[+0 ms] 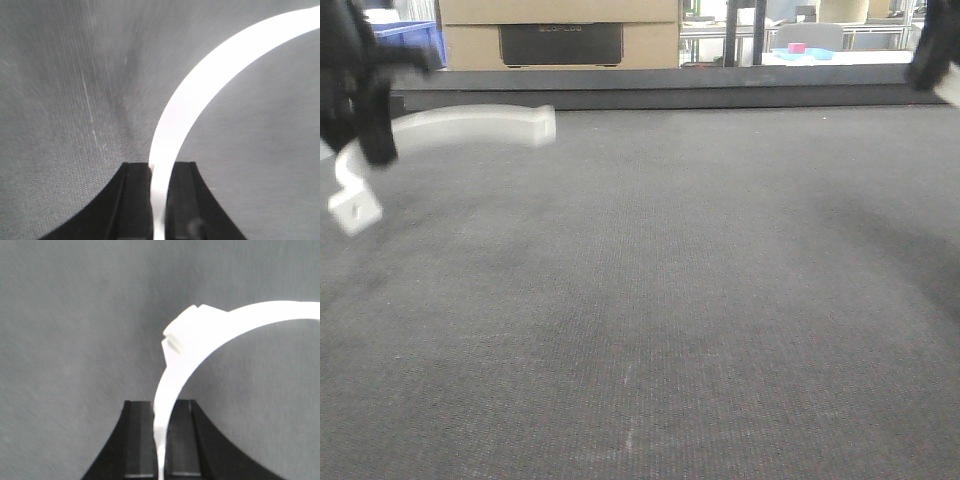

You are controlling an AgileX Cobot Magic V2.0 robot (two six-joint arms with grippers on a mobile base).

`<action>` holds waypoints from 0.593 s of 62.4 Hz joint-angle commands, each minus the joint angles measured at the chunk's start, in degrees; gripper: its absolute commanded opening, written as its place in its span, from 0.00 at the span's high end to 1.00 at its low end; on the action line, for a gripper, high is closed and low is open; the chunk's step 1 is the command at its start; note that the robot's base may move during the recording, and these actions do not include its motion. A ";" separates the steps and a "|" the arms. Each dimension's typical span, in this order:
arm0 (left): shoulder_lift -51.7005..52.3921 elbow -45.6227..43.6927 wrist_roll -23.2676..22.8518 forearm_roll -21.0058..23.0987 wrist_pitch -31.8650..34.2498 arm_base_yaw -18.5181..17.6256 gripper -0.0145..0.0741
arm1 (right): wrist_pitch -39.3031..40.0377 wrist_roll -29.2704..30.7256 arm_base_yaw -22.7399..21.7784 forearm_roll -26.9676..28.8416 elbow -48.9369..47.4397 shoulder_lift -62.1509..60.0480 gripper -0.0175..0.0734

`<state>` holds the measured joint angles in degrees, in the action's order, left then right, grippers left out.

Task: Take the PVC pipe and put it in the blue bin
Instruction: 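Lift both held clamps up off the table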

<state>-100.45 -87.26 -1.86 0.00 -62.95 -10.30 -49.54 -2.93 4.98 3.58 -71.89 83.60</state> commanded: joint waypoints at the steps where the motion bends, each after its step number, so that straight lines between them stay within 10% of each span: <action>1: 3.98 -0.41 -0.27 2.20 2.67 -0.22 0.96 | 3.33 0.30 0.17 0.06 0.04 -2.25 0.99; 37: 22.61 14.71 0.37 3.28 38.87 -6.03 0.96 | 26.45 2.93 0.31 -1.54 6.67 -15.26 0.99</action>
<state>-80.60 -76.42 -1.62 3.18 -32.81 -14.91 -28.63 -0.59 5.21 3.38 -68.21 70.46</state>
